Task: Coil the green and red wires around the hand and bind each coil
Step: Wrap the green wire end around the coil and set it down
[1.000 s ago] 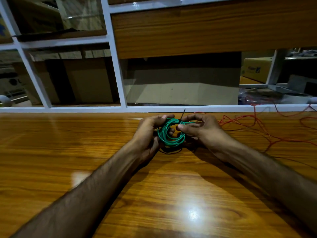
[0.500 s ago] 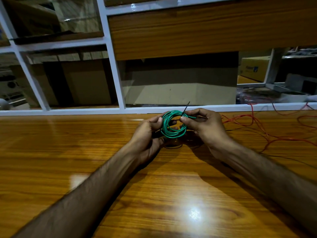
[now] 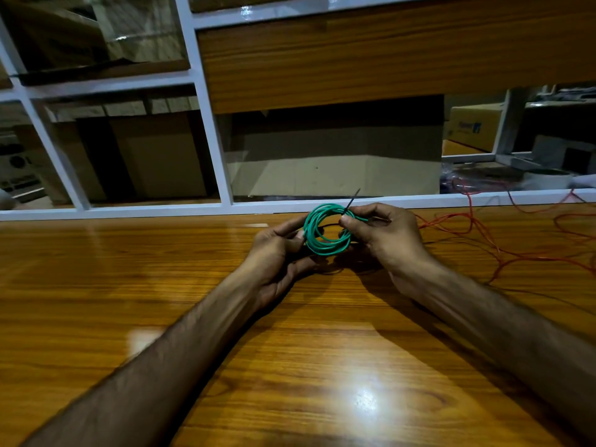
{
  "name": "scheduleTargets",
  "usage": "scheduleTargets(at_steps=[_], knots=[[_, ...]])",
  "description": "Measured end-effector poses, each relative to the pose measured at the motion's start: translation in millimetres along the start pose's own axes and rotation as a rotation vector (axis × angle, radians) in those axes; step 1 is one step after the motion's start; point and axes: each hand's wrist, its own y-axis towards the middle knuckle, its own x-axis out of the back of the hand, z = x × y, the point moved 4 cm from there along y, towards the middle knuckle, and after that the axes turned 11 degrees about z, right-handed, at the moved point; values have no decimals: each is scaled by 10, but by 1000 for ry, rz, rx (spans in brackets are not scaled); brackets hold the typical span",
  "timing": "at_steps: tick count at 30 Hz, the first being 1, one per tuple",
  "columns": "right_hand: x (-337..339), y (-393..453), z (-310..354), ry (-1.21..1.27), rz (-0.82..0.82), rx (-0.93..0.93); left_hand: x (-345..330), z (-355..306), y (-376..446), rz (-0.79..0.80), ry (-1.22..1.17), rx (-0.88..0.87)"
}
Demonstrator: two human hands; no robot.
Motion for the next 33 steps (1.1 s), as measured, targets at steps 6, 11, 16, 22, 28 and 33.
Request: scheduleTargets(at_steps=[6,11,16,22,28,33], knots=[[19,15,13,-58,94,-25,69,-58,6,-74,82,1],[-2,9,-34,-98,72,-22,136,-52,28,-81,315,-19],[36,36,-112,-142,30,-17,52,-49,16,-46,539,-118],[-7,174,-261,-176,-59,-36,106,-84,72,-62,1002,-100],[-258,425,-336,-164,-84,-92,296,-279,71,-116,925,-53],[-598,847,-378,-216,-34,-174,432,-358,-34,-208,769,-118]])
